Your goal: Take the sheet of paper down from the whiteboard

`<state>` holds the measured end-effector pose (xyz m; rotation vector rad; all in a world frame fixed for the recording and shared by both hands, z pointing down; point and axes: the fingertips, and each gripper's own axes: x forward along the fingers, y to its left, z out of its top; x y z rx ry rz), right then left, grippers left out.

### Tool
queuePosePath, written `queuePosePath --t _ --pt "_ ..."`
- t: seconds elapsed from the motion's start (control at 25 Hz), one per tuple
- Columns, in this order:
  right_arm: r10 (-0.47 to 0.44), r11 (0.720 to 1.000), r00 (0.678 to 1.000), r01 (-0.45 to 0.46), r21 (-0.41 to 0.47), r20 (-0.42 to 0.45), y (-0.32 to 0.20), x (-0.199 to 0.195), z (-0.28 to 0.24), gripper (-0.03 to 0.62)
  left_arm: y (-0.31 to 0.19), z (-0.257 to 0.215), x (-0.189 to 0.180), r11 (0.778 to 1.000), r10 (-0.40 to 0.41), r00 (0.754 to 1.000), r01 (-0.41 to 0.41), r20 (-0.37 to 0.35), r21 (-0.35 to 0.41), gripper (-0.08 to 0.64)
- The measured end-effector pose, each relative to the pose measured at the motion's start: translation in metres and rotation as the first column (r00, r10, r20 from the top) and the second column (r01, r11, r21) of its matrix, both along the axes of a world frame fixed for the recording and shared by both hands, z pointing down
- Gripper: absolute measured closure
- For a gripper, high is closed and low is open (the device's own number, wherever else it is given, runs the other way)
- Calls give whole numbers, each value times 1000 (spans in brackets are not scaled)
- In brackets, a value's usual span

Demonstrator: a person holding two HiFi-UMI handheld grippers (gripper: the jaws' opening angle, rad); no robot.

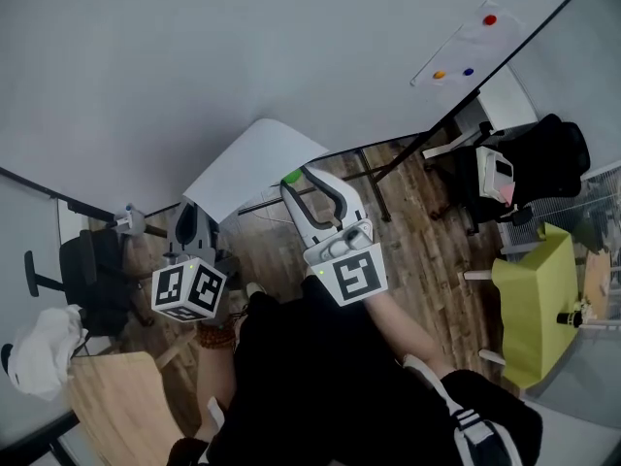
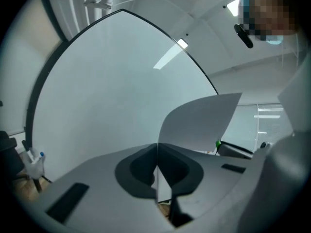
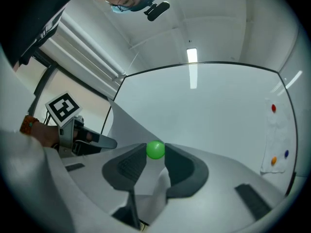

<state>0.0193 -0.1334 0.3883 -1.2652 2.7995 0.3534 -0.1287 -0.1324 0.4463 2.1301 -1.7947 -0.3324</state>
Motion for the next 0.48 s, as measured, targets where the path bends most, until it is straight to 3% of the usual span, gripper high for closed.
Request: queuePosePath --t 0.16,0.48 --pt "-17 1000 1000 17 -21 -3 2 -1 10 477 7 17 -23 998 -54 997 52 -52 -42 551" --pt "-56 998 998 56 -38 -9 5 -8 24 477 35 32 -48 991 -108 992 103 -62 -83 551"
